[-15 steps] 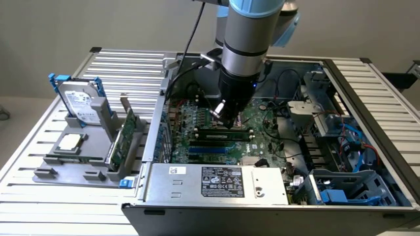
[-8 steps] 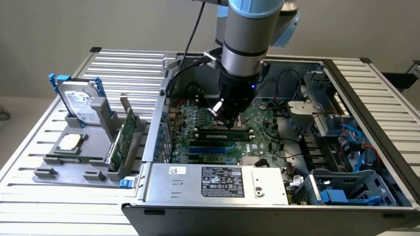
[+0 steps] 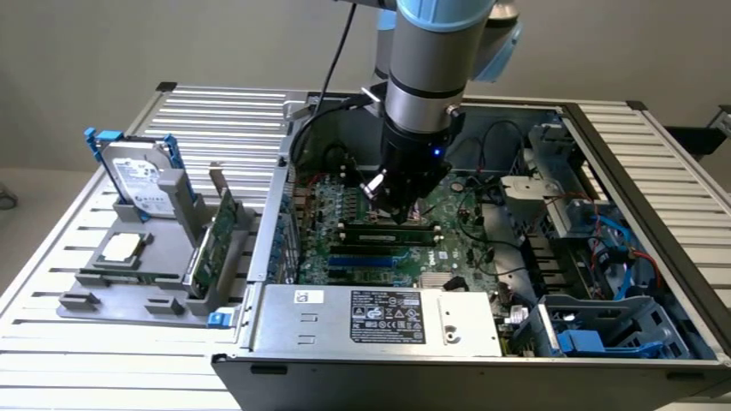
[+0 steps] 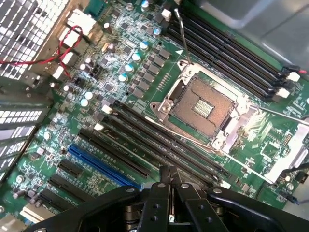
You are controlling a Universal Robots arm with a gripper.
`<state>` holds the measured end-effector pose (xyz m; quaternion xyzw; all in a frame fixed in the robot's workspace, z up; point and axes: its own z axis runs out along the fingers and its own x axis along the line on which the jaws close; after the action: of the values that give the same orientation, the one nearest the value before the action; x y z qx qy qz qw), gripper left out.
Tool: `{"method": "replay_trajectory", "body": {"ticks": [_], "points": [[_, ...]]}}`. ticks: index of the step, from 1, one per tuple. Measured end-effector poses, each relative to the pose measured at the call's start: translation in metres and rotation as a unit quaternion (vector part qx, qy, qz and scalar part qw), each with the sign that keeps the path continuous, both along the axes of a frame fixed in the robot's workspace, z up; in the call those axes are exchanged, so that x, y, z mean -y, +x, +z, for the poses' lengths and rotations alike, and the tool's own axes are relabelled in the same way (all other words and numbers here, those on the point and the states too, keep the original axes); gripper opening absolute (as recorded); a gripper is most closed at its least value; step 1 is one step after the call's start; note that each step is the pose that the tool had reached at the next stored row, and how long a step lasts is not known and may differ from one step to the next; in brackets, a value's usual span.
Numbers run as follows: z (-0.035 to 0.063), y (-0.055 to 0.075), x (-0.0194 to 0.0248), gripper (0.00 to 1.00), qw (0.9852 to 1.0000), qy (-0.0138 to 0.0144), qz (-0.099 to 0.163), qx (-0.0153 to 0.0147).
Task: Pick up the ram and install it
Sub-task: 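Press down the ram until it locks into place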
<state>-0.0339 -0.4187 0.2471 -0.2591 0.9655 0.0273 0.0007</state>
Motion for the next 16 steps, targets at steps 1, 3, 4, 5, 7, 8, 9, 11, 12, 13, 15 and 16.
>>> {"method": "replay_trajectory", "body": {"ticks": [1, 3, 4, 5, 7, 8, 9, 11, 12, 13, 15, 16], "points": [[0.0000, 0.0000, 0.0000, 0.11, 1.0000, 0.0000, -0.008, 0.0000], [0.0000, 0.0000, 0.0000, 0.11, 0.9997, 0.0000, -0.024, -0.0001], [0.0001, 0.0000, 0.0000, 0.11, 0.9995, -0.0001, -0.032, -0.0003], [0.0001, 0.0000, 0.0000, 0.11, 0.9992, -0.0001, -0.039, -0.0006], [0.0001, -0.0001, 0.0000, 0.11, 0.9987, -0.0002, -0.051, -0.0020], [0.0001, 0.0000, 0.0000, 0.11, 0.9984, -0.0002, -0.057, -0.0028], [0.0001, 0.0000, 0.0000, 0.11, 0.9980, -0.0003, -0.063, -0.0037], [0.0001, 0.0000, 0.0000, 0.11, 0.9972, -0.0004, -0.074, -0.0056], [0.0001, 0.0000, 0.0000, 0.11, 0.9968, -0.0004, -0.080, -0.0066], [0.0001, 0.0000, 0.0000, 0.11, 0.9963, -0.0004, -0.086, -0.0075], [0.0001, 0.0000, 0.0000, 0.11, 0.9952, -0.0005, -0.098, -0.0094], [0.0001, 0.0000, 0.0000, 0.11, 0.9946, -0.0005, -0.104, -0.0103]]}}
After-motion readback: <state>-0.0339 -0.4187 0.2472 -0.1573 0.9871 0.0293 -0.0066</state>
